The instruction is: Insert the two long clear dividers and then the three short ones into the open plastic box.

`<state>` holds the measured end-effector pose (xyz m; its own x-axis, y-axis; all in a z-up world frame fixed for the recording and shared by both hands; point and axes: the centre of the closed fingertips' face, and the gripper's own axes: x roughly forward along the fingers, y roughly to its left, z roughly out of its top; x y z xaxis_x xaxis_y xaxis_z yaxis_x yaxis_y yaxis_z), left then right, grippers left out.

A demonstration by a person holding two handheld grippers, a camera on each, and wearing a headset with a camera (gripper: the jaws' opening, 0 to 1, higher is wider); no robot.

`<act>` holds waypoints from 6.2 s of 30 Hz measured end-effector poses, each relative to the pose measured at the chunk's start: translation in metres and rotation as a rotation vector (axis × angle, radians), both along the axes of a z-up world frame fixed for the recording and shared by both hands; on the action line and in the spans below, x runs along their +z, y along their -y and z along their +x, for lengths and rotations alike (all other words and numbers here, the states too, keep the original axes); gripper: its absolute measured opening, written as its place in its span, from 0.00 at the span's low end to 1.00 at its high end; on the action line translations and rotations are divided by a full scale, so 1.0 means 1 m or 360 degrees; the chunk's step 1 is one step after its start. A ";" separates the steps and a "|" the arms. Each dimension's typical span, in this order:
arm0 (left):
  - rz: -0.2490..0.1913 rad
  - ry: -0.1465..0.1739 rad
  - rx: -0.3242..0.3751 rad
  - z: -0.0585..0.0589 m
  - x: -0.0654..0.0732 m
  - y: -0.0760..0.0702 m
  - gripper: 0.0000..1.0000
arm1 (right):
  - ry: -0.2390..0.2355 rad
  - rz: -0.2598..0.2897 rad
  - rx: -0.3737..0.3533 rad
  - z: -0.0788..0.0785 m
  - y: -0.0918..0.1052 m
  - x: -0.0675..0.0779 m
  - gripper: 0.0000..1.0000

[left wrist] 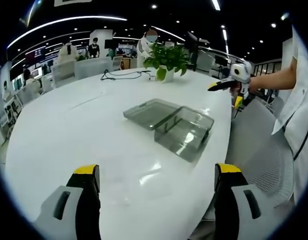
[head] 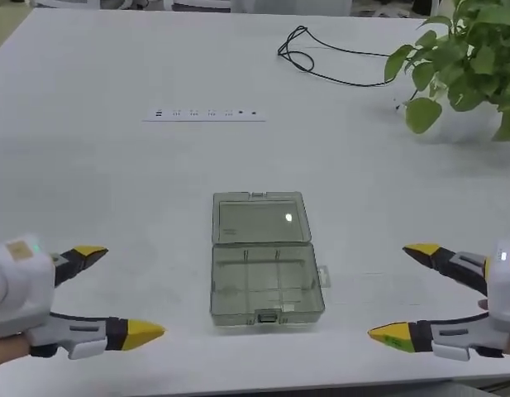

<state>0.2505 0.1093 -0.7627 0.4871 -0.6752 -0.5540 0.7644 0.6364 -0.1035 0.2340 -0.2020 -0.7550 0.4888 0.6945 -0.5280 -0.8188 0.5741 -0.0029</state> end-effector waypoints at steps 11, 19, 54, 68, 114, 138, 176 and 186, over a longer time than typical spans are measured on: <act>0.0117 -0.0128 0.0134 0.022 -0.017 -0.026 0.86 | 0.0001 0.0013 -0.0004 0.003 -0.003 0.001 0.89; 0.0202 -0.0225 0.0188 0.031 -0.031 -0.035 0.78 | 0.0000 0.0020 -0.0008 0.004 -0.004 0.001 0.89; 0.0644 -0.0454 0.0231 0.039 -0.082 -0.052 0.46 | 0.0002 0.0058 -0.0044 0.003 -0.006 0.002 0.87; 0.0700 -0.0495 0.0287 0.041 -0.083 -0.056 0.41 | -0.0001 0.0065 -0.0044 0.003 -0.007 0.001 0.87; 0.0502 -0.0586 0.0390 0.034 -0.069 -0.051 0.30 | 0.0004 0.0049 -0.0042 0.002 -0.011 0.005 0.84; -0.0199 -0.0440 0.0444 0.033 0.014 0.026 0.30 | 0.0049 0.0354 -0.0095 0.025 -0.065 0.079 0.74; -0.0563 -0.0279 0.0128 0.000 0.069 0.155 0.30 | -0.0342 0.0535 -0.0389 0.026 -0.140 0.084 0.16; -0.0520 -0.0244 0.0097 -0.001 0.069 0.157 0.30 | -0.0433 0.0544 -0.0441 0.026 -0.142 0.074 0.08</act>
